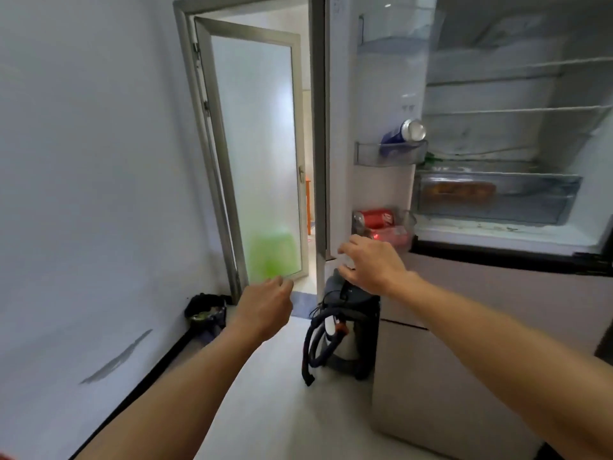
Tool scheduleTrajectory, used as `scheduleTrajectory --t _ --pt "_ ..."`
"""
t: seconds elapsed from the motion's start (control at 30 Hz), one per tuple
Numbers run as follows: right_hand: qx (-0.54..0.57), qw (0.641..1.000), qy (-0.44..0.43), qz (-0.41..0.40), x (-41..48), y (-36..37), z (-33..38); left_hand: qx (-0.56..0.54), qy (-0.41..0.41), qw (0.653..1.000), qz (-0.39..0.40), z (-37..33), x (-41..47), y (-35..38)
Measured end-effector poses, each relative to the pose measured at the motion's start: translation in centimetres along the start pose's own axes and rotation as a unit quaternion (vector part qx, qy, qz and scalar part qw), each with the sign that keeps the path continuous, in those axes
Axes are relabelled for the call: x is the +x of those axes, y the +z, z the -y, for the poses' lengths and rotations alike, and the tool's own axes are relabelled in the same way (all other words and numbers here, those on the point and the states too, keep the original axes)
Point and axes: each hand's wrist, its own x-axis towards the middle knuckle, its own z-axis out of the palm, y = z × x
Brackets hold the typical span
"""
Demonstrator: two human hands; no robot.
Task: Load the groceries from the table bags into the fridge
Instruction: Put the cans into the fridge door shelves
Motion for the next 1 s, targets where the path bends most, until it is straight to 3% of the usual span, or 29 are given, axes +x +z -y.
scheduleTrajectory --t 0.23,0.57,0.8,1.0 --pt "0.061 0.989 -0.111 0.076 -6.7 4.6 15.9 0.034 -0.101 0.986 0.125 4.4 -19.4 -3.5" --pt "0.127 0.936 -0.322 0.062 -8.9 2.9 45.3 0.08 -0.287 0.944 0.141 17.4 -44.2 -12.7" --pt "0.165 0.904 -0.385 0.086 -11.9 1.7 68.1 0.106 -0.374 0.908 0.156 27.3 -63.4 -19.0" --pt "0.186 0.875 -0.437 0.094 -14.7 1.7 82.3 0.112 -0.444 0.871 0.177 34.1 -75.7 -22.2"
